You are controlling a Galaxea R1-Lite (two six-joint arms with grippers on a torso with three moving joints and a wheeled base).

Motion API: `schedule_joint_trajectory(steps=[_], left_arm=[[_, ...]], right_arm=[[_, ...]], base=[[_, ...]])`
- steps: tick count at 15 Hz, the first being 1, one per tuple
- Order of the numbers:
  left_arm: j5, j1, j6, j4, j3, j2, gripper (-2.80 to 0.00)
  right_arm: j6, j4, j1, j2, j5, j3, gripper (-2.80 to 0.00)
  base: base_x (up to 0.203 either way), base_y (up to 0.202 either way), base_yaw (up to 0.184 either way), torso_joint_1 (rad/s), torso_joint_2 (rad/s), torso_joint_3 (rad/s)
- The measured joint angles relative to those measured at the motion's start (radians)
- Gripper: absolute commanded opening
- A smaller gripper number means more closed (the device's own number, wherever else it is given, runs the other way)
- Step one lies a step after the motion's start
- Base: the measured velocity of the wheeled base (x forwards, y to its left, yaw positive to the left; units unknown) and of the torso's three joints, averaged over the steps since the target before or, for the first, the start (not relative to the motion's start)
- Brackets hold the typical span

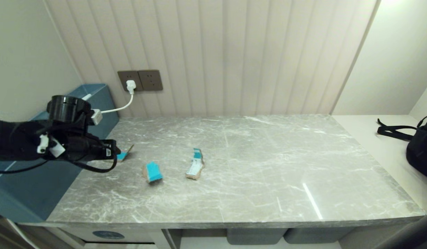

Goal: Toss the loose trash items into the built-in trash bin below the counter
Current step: Pick up the garbage

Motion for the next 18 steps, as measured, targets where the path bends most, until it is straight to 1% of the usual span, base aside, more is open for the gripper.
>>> schedule_joint_trajectory(steps=[1,3,6,9,15,16,18], left_arm=[[0.024,-0.007,0.0,-0.051,-0.01,0.035,0.0],[0.071,-0.02,-0.001,-0.113,-0.037,0.105,0.0],[0.076,-0.037,-0.004,-0.174,-0.105,0.196,0.0],[0.052,-0.047,-0.002,-0.175,-0.166,0.251,0.0],[0.062,-0.045,0.006,-0.169,-0.199,0.308,0.0],[0.062,-0.045,0.006,-0.17,-0.198,0.311,-2.8],[0.062,-0.044,0.007,-0.174,-0.198,0.315,-2.8]], right_arm=[[0.0,0.0,0.0,0.0,0.0,0.0,-2.8],[0.0,0.0,0.0,0.0,0.0,0.0,-2.8],[0.0,0.0,0.0,0.0,0.0,0.0,-2.8],[0.0,0.0,0.0,0.0,0.0,0.0,-2.8],[0.0,0.0,0.0,0.0,0.0,0.0,-2.8],[0.0,0.0,0.0,0.0,0.0,0.0,-2.8],[0.0,0.0,0.0,0.0,0.0,0.0,-2.8]], base=[[0.0,0.0,0.0,0.0,0.0,0.0],[0.0,0.0,0.0,0.0,0.0,0.0],[0.0,0.0,0.0,0.0,0.0,0.0],[0.0,0.0,0.0,0.0,0.0,0.0],[0.0,0.0,0.0,0.0,0.0,0.0],[0.0,0.0,0.0,0.0,0.0,0.0],[0.0,0.0,0.0,0.0,0.0,0.0]])
